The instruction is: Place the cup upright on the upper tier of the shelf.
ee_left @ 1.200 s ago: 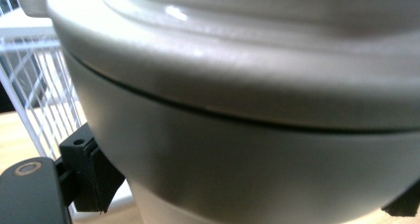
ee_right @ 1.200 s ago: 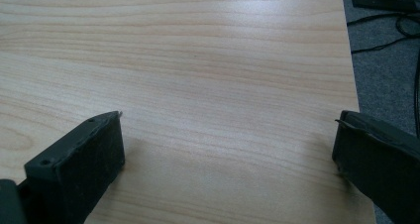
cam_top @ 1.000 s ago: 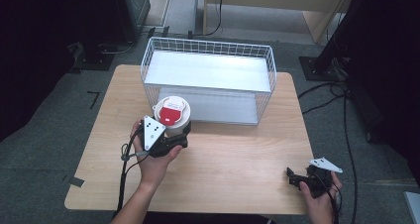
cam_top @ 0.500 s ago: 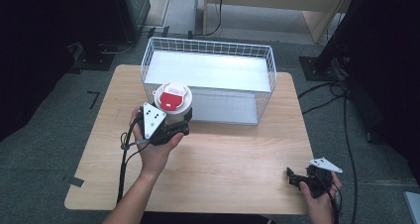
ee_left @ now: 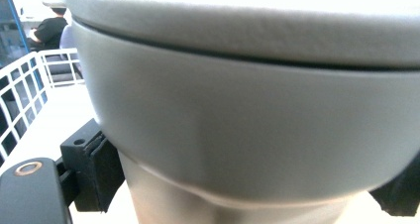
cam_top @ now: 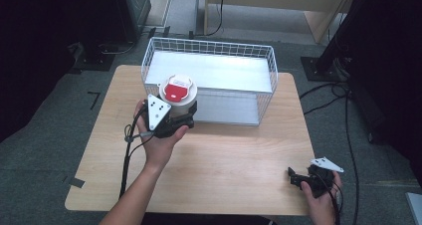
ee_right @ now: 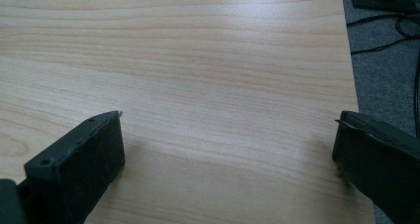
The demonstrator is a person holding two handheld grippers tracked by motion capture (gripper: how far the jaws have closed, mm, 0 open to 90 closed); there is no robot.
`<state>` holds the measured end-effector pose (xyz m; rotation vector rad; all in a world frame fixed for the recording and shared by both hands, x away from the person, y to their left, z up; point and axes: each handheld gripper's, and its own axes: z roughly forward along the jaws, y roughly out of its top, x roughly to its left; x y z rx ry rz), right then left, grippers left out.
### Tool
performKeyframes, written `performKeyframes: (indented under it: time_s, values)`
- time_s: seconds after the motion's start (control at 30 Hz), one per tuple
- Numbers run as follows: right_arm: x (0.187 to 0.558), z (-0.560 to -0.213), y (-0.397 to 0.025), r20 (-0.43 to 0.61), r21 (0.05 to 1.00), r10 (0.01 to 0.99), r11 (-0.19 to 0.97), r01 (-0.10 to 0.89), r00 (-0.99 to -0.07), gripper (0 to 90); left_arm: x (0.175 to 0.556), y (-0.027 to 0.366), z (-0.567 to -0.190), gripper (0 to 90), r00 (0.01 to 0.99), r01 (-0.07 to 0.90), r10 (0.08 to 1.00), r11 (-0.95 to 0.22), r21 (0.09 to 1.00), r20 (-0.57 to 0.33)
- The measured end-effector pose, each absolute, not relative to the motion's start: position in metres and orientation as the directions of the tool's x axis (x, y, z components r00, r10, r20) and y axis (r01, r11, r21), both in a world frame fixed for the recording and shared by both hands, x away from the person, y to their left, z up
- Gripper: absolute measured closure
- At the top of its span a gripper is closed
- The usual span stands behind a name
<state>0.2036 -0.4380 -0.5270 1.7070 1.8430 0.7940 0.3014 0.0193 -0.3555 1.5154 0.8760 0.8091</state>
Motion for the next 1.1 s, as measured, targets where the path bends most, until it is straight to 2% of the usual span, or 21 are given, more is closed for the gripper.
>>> performKeyframes:
  time_s: [0.4, 1.1]
  values:
    - [0.204, -0.527, -0.438, 0.026, 0.710, 0.996, 0.043, 0.703, -0.087, 0.0, 0.316, 0.014, -0.334, 8.7, 0.478, 0.054, 0.877, -0.082, 0.995, 0.047]
    - [0.203, -0.527, -0.438, 0.027, 0.708, 0.996, 0.042, 0.705, -0.086, 0.0, 0.375, 0.001, -0.306, 8.8, 0.460, 0.038, 0.887, -0.072, 0.997, 0.047]
